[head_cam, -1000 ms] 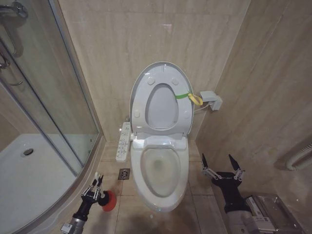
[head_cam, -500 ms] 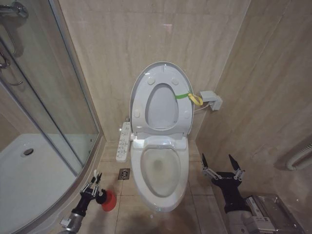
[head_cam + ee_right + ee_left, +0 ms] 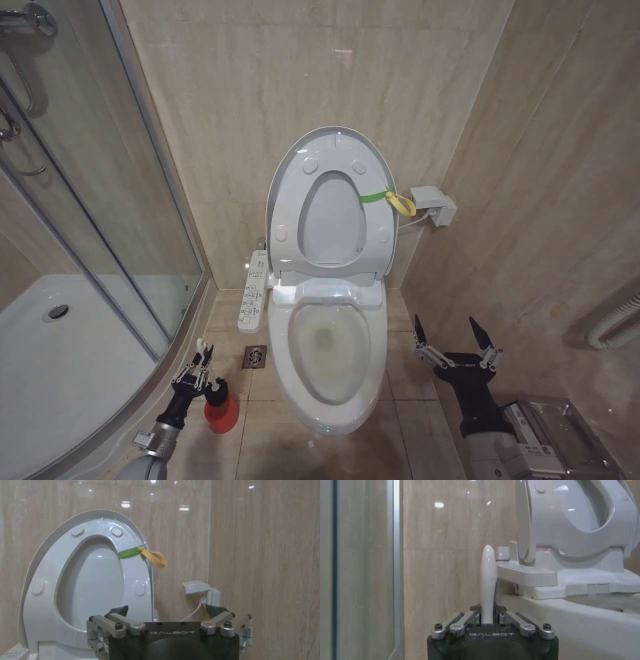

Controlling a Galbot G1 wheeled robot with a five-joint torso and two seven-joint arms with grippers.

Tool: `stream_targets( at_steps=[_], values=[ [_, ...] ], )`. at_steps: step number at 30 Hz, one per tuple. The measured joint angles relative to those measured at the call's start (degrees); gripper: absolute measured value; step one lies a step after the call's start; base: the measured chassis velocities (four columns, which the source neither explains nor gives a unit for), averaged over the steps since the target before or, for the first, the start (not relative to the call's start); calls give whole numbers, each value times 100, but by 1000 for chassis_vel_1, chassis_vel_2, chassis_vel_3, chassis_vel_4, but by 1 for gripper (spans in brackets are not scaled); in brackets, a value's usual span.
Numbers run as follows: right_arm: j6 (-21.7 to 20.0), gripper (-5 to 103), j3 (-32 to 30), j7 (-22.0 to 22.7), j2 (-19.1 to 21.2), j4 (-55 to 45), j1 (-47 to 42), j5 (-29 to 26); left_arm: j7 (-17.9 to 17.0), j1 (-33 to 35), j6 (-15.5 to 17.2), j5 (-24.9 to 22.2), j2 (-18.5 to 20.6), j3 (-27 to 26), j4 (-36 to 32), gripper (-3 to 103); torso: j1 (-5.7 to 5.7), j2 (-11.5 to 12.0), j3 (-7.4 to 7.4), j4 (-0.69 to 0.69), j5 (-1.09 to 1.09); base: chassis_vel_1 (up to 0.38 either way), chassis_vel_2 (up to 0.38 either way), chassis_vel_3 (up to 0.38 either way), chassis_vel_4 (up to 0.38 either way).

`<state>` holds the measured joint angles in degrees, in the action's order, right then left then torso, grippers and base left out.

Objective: Open the toilet lid, clean the toilet bowl with a toilet brush, close the toilet lid, and flush.

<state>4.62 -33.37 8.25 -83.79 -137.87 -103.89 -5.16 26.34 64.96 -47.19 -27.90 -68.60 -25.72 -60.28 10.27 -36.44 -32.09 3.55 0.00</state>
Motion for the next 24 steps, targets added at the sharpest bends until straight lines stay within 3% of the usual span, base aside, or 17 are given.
stream_targets(
  at_steps=[24],
  values=[
    [0, 100, 0, 0, 0, 0, 0, 0, 15, 7, 4, 103, -121, 94, -57, 16, -4, 8, 6, 0, 0, 0, 0, 0, 0]
  ],
)
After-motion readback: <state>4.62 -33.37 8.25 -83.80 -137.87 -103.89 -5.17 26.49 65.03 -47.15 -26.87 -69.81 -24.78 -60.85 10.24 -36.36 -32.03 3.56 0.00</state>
